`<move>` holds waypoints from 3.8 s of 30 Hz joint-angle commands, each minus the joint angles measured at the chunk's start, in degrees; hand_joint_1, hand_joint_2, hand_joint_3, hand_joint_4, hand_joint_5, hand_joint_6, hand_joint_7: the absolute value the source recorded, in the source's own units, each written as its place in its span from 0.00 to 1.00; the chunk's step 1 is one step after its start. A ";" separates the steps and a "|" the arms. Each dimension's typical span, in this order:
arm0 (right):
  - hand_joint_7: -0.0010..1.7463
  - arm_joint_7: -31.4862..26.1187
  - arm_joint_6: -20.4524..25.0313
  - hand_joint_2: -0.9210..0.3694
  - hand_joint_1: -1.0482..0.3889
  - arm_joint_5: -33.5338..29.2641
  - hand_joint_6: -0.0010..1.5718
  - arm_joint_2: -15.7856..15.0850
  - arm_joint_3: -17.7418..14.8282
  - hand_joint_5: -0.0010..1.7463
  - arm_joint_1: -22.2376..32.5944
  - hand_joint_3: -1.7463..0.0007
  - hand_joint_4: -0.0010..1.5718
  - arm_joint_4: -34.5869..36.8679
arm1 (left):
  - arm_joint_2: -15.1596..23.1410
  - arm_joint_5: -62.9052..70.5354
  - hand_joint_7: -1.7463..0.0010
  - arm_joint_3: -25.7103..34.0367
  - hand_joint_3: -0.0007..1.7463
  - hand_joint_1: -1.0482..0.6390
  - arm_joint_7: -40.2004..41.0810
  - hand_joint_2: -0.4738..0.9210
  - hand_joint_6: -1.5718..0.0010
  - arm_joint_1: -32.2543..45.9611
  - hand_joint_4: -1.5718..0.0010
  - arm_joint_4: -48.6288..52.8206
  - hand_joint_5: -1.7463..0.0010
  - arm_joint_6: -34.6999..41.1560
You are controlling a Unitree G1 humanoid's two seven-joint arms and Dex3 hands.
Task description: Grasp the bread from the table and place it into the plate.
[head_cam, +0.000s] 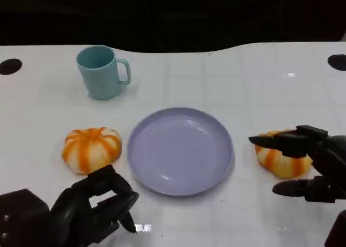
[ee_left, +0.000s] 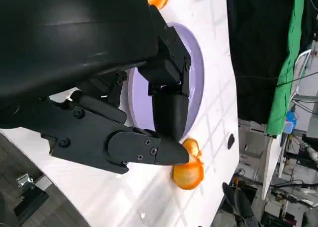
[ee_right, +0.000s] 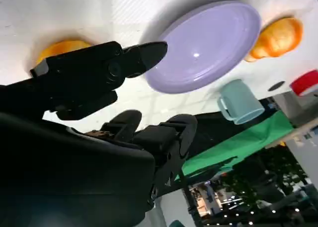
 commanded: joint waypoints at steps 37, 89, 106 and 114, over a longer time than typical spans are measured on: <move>0.00 -6.08 10.49 0.10 0.51 -28.13 0.19 -5.18 18.43 0.11 -23.72 0.99 0.09 28.65 | -0.12 0.32 0.13 0.08 0.15 0.29 1.27 1.00 0.57 -0.92 0.54 -0.16 0.00 0.72; 0.65 -27.32 2.98 0.04 0.70 -15.56 0.56 5.71 20.08 1.00 -38.36 0.87 0.54 58.64 | 0.24 0.20 0.14 -0.55 0.15 0.29 1.92 1.00 0.58 1.38 0.54 -3.89 0.00 1.87; 1.00 -30.52 -4.84 0.42 0.76 -10.20 0.46 6.77 16.83 1.00 -38.10 0.34 0.58 54.93 | -0.11 0.40 0.14 -0.80 0.16 0.29 1.89 1.00 0.57 1.08 0.54 -2.91 0.00 0.91; 1.00 -24.00 -6.79 0.49 0.76 -7.08 0.48 8.92 15.91 1.00 -37.97 0.23 0.59 48.44 | -0.08 0.38 0.13 -0.93 0.16 0.29 2.07 1.00 0.57 0.82 0.54 -3.02 0.00 1.45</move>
